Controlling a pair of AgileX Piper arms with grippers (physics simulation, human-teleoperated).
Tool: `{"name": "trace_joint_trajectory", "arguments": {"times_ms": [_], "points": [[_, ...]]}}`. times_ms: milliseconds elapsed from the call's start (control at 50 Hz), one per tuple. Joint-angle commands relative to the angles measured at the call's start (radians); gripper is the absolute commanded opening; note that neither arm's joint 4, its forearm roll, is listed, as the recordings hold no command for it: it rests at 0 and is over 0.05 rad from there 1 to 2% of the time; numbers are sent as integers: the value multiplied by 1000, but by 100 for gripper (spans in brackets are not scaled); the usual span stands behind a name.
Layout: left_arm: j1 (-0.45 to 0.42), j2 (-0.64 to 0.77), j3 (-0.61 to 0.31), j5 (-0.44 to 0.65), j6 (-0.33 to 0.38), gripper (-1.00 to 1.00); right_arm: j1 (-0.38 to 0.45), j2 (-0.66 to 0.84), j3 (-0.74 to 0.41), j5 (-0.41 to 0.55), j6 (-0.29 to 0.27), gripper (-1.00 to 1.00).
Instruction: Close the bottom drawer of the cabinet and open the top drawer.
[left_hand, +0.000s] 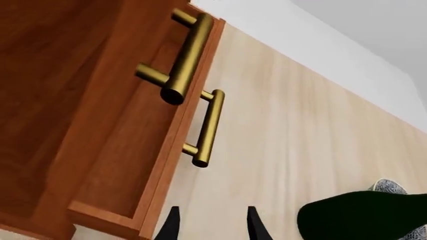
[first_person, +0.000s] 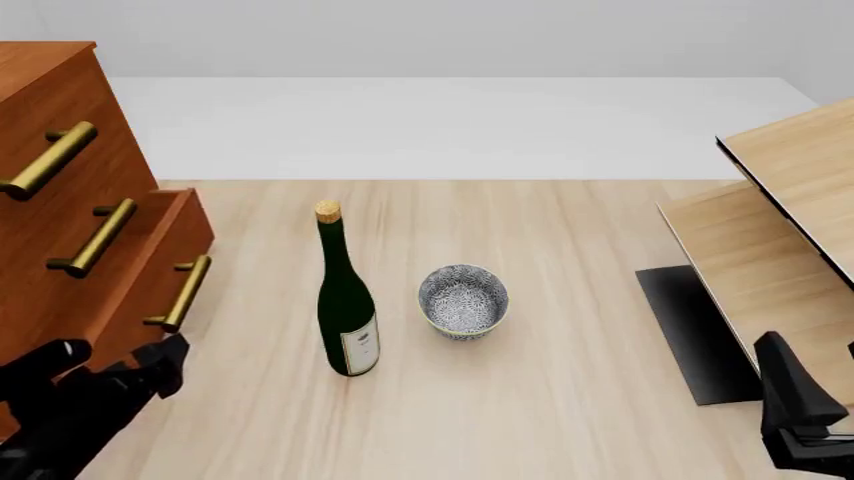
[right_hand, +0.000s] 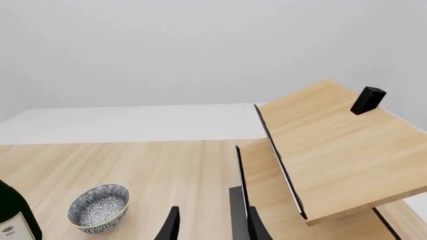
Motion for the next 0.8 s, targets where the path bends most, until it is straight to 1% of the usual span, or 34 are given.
{"name": "trace_joint_trajectory", "arguments": {"times_ms": [20,140,360,460,580,740,800], "points": [[29,27,7,-29,12,100,0,0,1,0,0,100],[46,45,10,-48,13,100,0,1,0,-2,0,100],[83,130,11,-124,13,100,0,2,0,-2,0,100],[113,183,9,-168,9,100,-1,2,0,-2,0,100],[143,207,1,-186,18,100,-1,-8,-2,8,2,100],[152,263,-9,-229,29,100,-2,-19,1,16,1,100],[156,264,-17,-226,35,100,-2,-17,1,15,0,100]]}}
